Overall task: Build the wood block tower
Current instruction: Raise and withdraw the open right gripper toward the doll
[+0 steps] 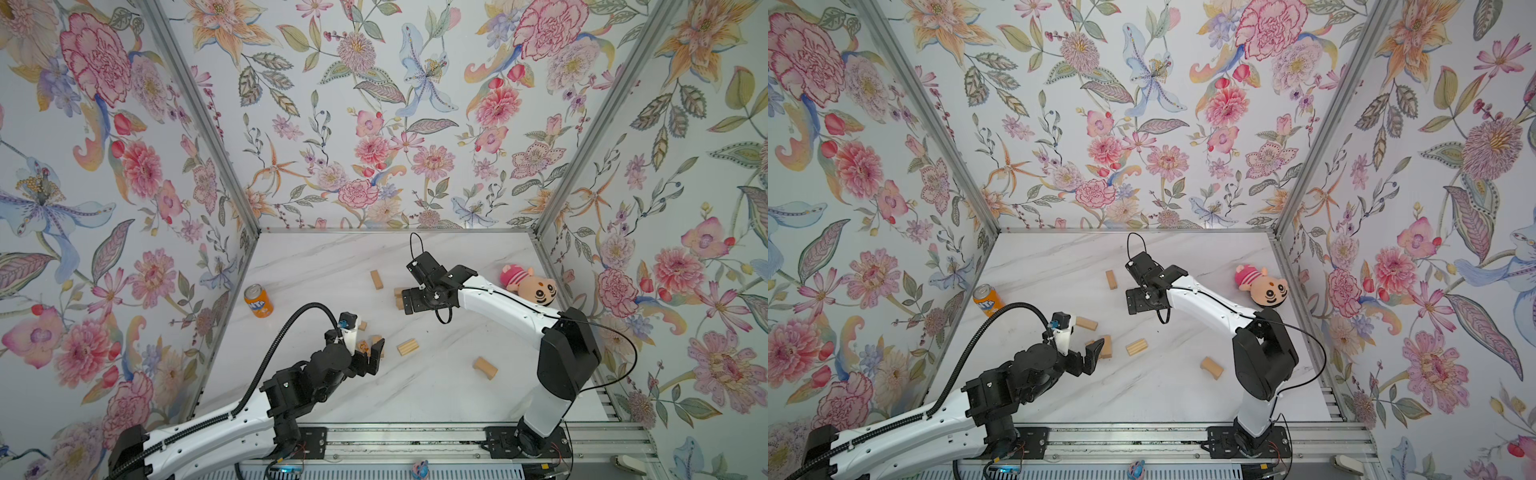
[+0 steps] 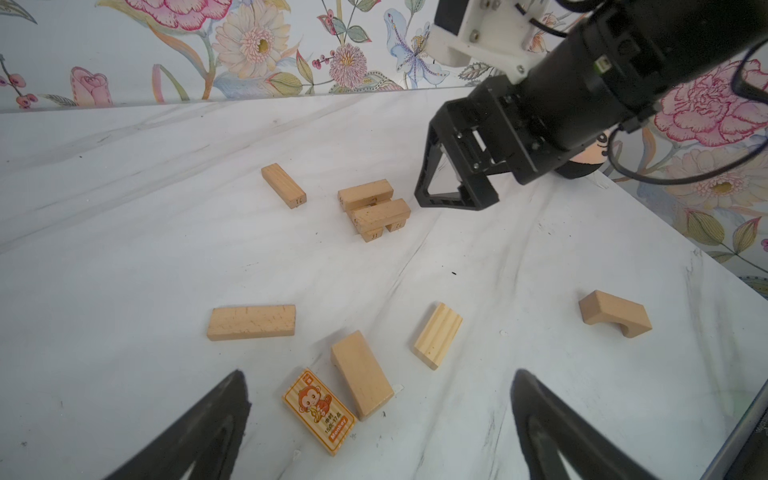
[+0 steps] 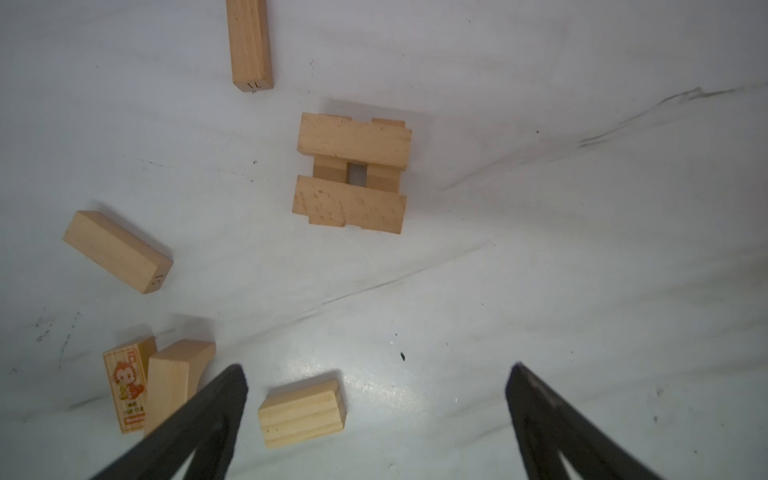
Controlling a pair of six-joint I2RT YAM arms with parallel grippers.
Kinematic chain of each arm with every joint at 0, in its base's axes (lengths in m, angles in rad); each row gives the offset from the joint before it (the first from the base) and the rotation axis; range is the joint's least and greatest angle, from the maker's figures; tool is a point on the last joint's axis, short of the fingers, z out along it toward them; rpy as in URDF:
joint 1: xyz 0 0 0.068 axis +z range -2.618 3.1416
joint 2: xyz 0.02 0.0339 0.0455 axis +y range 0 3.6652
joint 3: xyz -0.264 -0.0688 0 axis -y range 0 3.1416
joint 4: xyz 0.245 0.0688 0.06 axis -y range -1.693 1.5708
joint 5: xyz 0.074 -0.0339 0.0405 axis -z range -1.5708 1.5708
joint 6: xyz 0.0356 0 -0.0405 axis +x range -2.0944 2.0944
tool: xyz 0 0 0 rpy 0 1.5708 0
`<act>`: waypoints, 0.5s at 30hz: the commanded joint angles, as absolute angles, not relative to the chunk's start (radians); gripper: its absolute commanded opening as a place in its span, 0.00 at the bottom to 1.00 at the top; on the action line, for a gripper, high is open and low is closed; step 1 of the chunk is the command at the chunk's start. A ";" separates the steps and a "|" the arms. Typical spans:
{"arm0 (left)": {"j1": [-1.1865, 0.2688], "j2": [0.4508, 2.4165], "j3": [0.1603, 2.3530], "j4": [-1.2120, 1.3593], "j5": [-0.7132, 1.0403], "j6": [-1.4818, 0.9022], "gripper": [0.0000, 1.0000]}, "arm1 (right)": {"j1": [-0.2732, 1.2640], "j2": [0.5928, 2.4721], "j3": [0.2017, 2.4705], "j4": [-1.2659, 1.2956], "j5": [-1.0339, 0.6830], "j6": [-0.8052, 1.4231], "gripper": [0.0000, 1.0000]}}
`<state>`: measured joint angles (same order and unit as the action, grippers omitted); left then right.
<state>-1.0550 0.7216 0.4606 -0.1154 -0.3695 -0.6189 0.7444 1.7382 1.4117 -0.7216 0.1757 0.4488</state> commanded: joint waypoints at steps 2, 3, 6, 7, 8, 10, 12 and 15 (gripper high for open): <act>-1.084 0.701 0.466 -0.178 -0.398 -0.718 0.99 | 0.749 1.601 1.296 -0.663 0.182 0.453 0.99; -1.095 0.693 0.466 -0.188 -0.411 -0.732 0.99 | 0.750 1.572 1.264 -0.653 0.176 0.455 0.99; -1.120 0.674 0.470 -0.219 -0.439 -0.768 0.99 | 0.749 1.500 1.183 -0.625 0.165 0.462 0.99; -1.127 0.671 0.471 -0.227 -0.446 -0.780 0.98 | 0.750 1.479 1.159 -0.617 0.162 0.465 0.99; -1.134 0.668 0.472 -0.237 -0.454 -0.794 0.98 | 0.749 1.456 1.133 -0.607 0.159 0.467 0.99; -1.152 0.670 0.473 -0.253 -0.474 -0.816 0.97 | 0.750 1.415 1.089 -0.594 0.152 0.472 0.99; -1.172 0.680 0.477 -0.272 -0.495 -0.843 0.97 | 0.751 1.375 1.049 -0.580 0.149 0.476 0.99; -1.196 0.700 0.478 -0.286 -0.517 -0.877 0.96 | 0.749 1.329 1.007 -0.568 0.140 0.479 0.99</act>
